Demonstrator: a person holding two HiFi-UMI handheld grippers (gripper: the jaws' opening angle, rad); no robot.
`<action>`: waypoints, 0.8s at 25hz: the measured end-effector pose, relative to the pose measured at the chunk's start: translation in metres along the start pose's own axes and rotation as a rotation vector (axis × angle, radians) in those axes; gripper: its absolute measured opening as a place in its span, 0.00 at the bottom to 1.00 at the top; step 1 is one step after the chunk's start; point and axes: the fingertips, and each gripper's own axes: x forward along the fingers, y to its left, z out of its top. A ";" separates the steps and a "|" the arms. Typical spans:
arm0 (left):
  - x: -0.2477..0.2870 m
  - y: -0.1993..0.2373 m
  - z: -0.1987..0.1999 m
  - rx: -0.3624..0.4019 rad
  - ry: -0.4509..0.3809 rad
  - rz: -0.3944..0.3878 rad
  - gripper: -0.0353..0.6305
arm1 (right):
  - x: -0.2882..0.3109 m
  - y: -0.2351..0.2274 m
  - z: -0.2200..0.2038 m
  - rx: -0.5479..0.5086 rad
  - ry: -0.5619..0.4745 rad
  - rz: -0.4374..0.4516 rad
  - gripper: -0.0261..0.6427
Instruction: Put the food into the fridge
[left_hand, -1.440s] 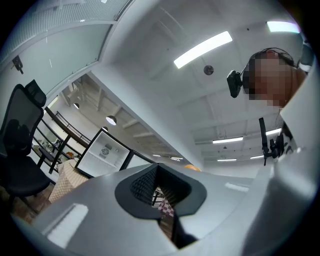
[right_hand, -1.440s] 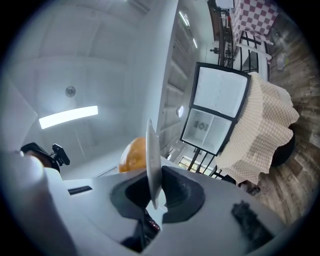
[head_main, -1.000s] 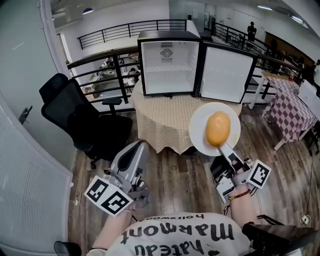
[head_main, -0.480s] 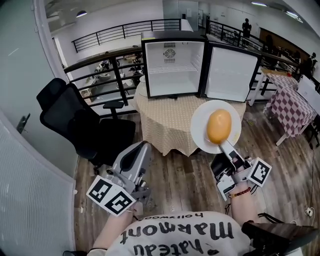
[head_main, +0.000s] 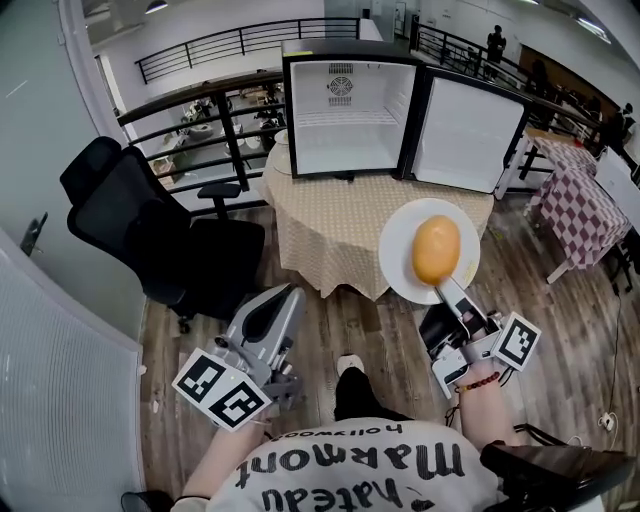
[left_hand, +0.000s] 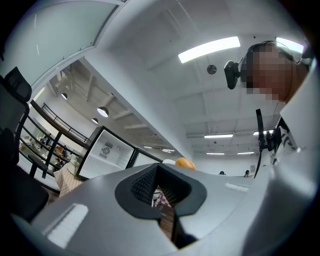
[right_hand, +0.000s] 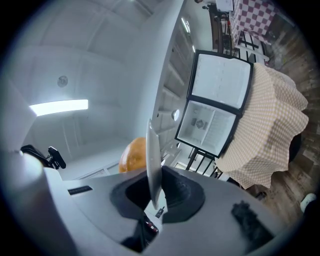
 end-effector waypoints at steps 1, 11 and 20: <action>0.002 0.002 -0.002 0.006 0.001 0.000 0.06 | 0.003 -0.004 0.000 0.005 0.001 0.004 0.08; 0.057 0.072 0.021 0.031 -0.019 0.011 0.06 | 0.099 -0.044 0.029 0.012 0.017 0.070 0.08; 0.156 0.151 0.030 0.036 -0.031 0.019 0.06 | 0.200 -0.110 0.098 -0.004 0.065 0.066 0.08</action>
